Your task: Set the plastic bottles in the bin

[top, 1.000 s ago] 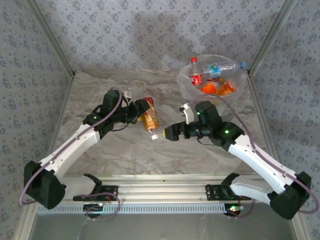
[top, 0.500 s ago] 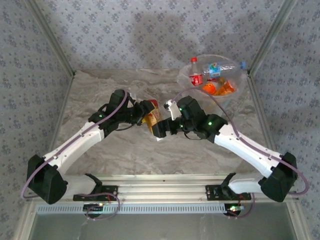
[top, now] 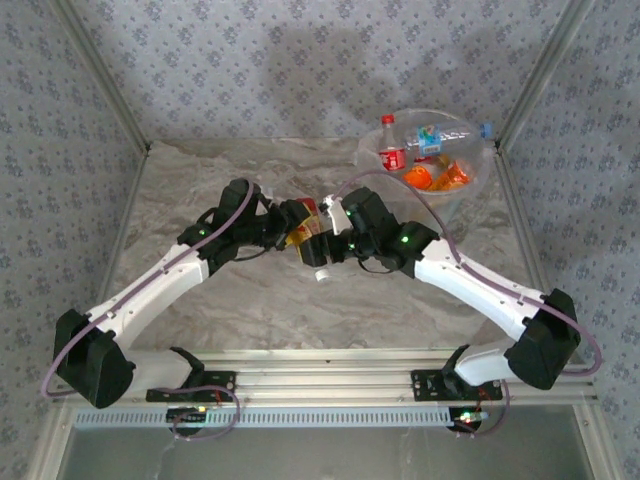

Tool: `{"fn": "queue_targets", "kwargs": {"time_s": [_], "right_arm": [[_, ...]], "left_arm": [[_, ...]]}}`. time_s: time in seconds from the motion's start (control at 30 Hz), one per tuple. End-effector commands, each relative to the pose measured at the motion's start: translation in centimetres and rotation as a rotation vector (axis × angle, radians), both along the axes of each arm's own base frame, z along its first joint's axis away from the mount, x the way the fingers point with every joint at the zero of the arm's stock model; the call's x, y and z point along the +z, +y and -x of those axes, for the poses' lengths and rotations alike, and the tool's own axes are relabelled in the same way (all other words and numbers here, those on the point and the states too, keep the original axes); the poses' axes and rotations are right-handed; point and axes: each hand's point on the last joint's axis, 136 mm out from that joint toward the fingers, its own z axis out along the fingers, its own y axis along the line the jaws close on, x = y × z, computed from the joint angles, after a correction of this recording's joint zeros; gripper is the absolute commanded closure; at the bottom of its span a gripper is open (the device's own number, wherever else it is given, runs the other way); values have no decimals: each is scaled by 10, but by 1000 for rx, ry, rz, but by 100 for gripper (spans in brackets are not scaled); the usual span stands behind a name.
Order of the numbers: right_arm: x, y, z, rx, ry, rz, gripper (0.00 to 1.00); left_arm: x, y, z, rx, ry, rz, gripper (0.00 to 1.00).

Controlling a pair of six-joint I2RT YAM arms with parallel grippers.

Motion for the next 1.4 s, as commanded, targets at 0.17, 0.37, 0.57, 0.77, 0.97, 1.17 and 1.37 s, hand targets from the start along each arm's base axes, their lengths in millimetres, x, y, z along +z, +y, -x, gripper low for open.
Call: {"fn": "queue_targets", "kwargs": {"time_s": [0.17, 0.37, 0.57, 0.77, 0.97, 1.17, 1.37], "right_arm": [[29, 3, -3, 8, -70, -47, 41], [36, -26, -2, -25, -90, -16, 44], [55, -74, 2, -75, -123, 33, 45], [91, -136, -3, -143, -223, 110, 45], [126, -177, -24, -195, -324, 175, 45], [142, -193, -61, -211, -357, 259, 45], [143, -215, -104, -243, -393, 392, 46]], "left_arm": [[24, -9, 0, -10, -21, 76, 38], [55, -8, -1, -32, -122, 125, 0], [96, 0, 4, -97, -303, 134, 0], [117, 3, 25, -283, -502, 22, 0], [105, 6, 43, -414, -551, -80, 0], [93, 5, 50, -449, -544, -86, 0], [84, 8, 53, -457, -540, -113, 0]]}}
